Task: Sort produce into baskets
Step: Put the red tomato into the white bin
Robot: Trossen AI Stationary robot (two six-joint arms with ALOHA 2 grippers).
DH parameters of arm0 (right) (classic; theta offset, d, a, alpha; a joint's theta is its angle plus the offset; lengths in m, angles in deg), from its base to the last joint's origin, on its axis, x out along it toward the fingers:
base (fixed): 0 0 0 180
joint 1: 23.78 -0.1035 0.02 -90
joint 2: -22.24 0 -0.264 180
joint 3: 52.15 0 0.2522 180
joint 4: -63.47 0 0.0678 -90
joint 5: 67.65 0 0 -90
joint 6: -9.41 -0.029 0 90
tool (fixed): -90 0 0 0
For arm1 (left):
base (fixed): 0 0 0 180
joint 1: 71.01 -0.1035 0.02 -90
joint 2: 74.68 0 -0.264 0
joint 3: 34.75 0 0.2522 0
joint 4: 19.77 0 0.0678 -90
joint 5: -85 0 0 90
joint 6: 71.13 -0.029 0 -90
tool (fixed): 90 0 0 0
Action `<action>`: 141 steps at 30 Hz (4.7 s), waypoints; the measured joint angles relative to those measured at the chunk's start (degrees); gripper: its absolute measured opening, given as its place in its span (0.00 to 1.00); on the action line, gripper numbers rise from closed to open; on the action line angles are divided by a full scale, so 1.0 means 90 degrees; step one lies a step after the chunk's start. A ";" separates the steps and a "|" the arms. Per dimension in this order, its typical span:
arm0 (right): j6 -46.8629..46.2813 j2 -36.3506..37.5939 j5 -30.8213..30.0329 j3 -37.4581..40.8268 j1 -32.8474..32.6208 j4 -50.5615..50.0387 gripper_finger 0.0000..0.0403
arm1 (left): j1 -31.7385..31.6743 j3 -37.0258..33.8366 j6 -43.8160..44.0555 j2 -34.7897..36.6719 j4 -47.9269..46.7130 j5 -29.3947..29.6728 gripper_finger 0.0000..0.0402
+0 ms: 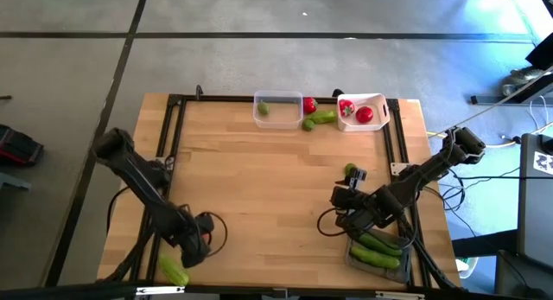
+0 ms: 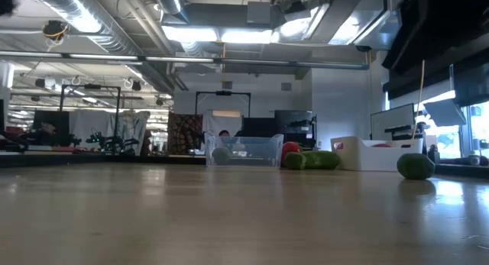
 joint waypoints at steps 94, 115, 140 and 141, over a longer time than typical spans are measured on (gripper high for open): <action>0.6150 0.1233 -0.0051 -0.0002 0.3693 0.3255 0.56 | -0.4523 -0.2098 -0.5397 0.2768 0.5537 0.2797 0.86; 0.4290 0.1191 0.2931 0.0905 0.8884 0.1938 0.56 | -0.4523 -0.2098 -0.5500 0.2770 0.5566 0.2852 0.86; 0.4287 -0.0134 0.2898 0.1285 0.9420 0.2144 0.59 | -0.4521 -0.2098 -0.5513 0.2770 0.5561 0.2851 0.86; 0.4304 -0.0133 0.2901 0.1285 0.9420 0.2138 0.61 | -0.4521 -0.2098 -0.5510 0.2770 0.5561 0.2851 0.86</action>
